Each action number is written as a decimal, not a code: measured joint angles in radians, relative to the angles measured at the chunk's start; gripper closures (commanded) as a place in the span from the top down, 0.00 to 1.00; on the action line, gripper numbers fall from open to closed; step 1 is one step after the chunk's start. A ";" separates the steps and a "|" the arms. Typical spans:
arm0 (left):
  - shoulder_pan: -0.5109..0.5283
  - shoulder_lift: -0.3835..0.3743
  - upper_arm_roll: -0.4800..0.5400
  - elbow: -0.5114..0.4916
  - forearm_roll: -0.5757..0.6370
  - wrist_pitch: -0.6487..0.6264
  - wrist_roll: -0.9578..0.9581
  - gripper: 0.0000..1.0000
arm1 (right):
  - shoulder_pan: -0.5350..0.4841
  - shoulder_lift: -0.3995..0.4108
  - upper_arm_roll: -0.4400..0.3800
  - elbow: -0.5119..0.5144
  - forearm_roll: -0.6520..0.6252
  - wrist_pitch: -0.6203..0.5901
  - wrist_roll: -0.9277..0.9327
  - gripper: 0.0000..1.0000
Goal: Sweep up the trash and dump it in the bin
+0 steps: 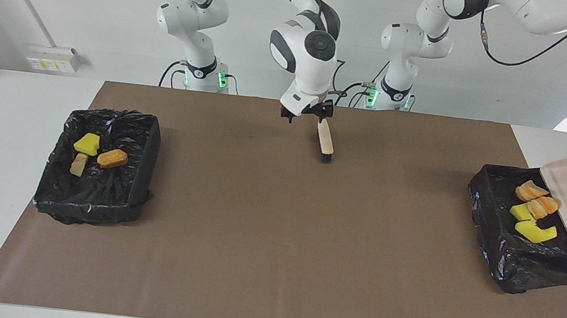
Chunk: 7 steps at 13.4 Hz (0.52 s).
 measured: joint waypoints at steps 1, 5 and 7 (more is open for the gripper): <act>0.000 0.003 -0.006 0.002 0.019 0.001 -0.006 0.00 | -0.040 -0.003 -0.001 0.019 -0.015 -0.031 -0.055 1.00; 0.000 0.000 -0.009 0.048 0.035 0.028 -0.012 0.00 | -0.193 -0.019 -0.004 0.140 -0.083 -0.184 -0.292 1.00; 0.001 -0.009 -0.030 0.071 0.030 0.033 -0.012 0.00 | -0.237 -0.021 -0.005 0.175 -0.130 -0.213 -0.385 1.00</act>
